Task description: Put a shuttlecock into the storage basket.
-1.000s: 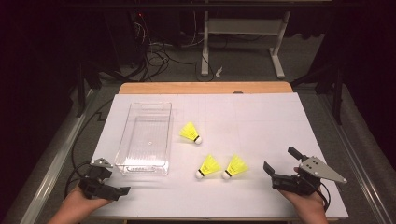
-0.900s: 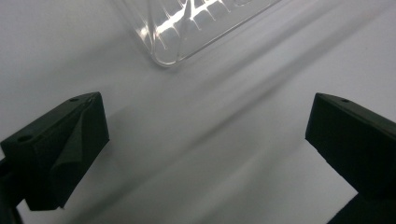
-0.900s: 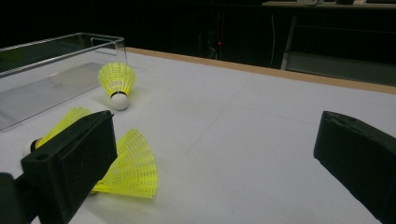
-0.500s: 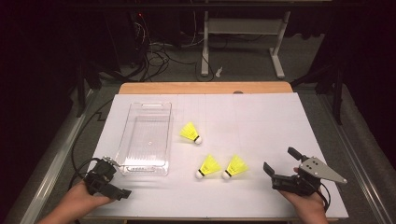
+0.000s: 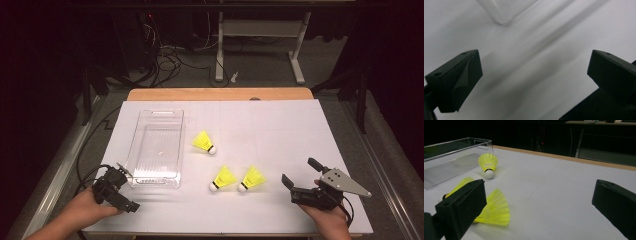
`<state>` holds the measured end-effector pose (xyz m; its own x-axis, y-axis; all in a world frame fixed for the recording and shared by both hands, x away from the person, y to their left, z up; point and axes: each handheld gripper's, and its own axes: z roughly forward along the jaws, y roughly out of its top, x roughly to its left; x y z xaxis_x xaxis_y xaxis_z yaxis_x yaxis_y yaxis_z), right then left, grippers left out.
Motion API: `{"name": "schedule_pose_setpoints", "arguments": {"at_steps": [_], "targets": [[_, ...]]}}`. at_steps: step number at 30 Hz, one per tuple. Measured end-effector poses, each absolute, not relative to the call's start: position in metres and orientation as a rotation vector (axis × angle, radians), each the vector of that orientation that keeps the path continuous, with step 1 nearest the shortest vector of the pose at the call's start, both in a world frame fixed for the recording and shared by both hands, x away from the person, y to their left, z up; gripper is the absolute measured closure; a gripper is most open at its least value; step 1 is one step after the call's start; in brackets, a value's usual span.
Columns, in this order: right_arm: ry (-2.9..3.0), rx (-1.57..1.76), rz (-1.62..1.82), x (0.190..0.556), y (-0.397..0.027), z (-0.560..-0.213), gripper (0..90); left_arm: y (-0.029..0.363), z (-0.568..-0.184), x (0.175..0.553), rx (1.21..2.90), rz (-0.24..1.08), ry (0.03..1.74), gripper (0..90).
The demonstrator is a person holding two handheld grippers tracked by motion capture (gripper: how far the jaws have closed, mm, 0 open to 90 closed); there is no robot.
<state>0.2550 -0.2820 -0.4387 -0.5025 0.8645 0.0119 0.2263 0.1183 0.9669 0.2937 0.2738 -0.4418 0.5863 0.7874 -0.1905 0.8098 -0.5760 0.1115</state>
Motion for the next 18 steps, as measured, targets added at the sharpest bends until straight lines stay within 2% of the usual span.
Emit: {"name": "schedule_pose_setpoints", "arguments": {"at_steps": [18], "targets": [[1.815, 1.059, 1.416, 0.254, -0.282, -0.438, 0.1, 0.27, -0.424, 0.298, 2.742, -0.287, 1.338, 0.5]]}}
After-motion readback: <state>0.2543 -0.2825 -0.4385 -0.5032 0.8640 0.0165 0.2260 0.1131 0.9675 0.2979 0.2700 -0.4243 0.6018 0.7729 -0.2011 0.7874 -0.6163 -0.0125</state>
